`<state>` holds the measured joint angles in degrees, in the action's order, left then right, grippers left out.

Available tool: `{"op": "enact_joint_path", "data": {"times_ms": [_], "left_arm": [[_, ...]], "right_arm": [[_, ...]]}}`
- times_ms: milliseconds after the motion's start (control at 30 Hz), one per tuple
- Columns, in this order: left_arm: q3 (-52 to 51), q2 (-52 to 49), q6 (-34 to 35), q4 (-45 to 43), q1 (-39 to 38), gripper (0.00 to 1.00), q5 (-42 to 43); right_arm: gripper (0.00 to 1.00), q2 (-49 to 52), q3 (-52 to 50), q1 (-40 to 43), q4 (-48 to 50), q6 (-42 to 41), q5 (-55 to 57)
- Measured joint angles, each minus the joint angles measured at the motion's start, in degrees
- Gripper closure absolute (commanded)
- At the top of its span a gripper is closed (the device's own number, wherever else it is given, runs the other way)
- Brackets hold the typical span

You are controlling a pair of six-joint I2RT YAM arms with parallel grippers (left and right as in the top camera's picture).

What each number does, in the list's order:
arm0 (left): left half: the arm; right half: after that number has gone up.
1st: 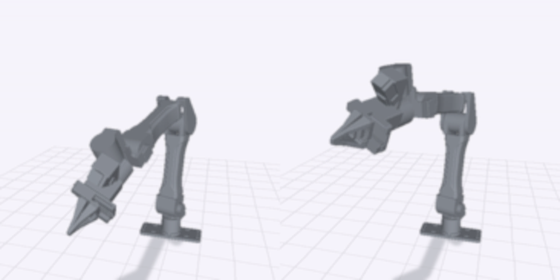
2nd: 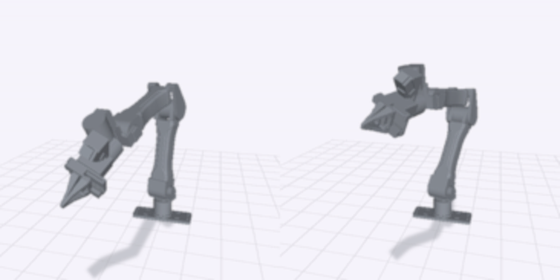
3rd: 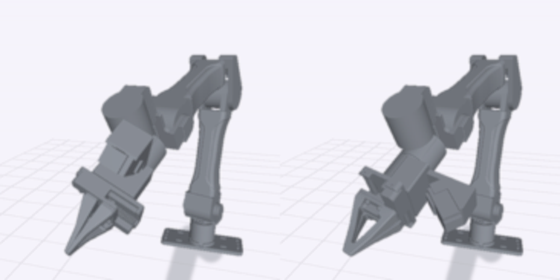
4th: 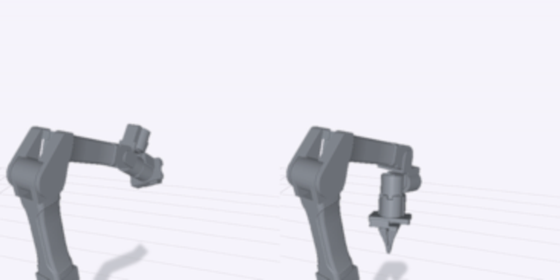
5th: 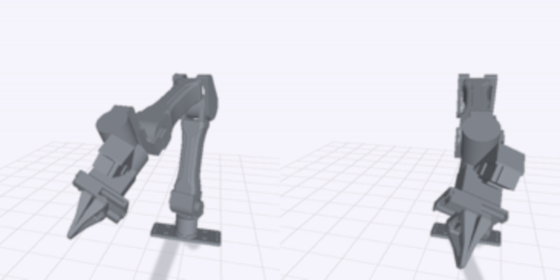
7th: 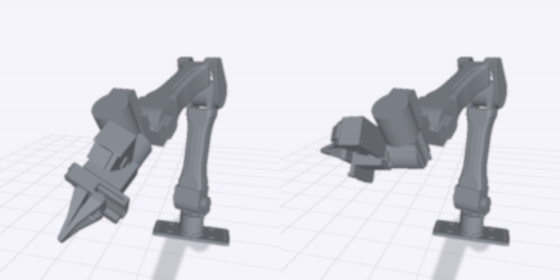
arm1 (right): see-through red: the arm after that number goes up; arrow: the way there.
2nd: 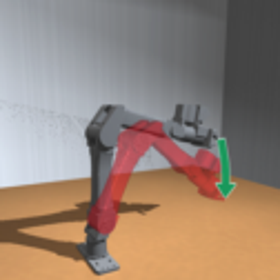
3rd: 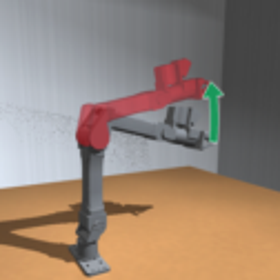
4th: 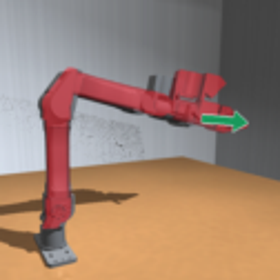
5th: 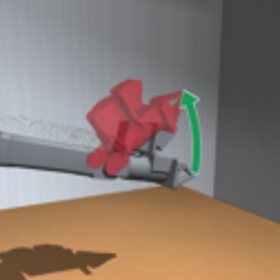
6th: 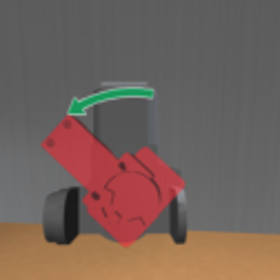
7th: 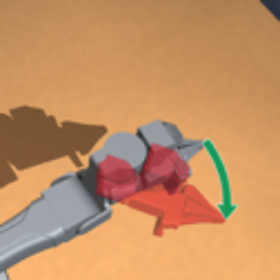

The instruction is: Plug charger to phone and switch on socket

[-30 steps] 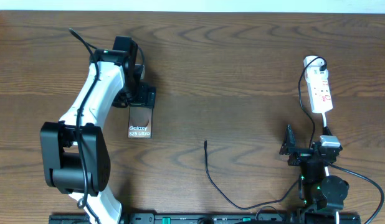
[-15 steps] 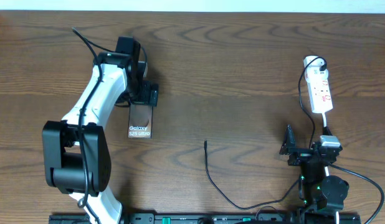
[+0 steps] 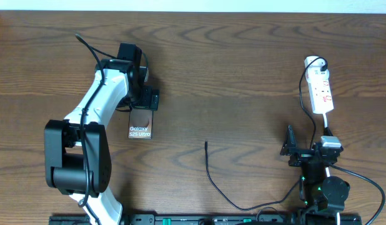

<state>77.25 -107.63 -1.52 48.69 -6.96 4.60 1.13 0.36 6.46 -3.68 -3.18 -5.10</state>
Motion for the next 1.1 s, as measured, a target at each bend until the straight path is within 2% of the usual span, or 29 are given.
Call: {"op": "enact_joint_path", "data": {"times_ms": [500, 1100], "left_arm": [[0.0, -7.3, 0.2, -0.9, 0.0, 0.02, 0.0], [0.0, -7.4, 0.4, -1.2, 0.0, 0.02, -1.4]], "right_arm": [[0.01, 0.0, 0.0, 0.0, 0.0, 0.0, 0.0], [0.01, 0.0, 0.0, 0.0, 0.0, 0.0, 0.0]]}}
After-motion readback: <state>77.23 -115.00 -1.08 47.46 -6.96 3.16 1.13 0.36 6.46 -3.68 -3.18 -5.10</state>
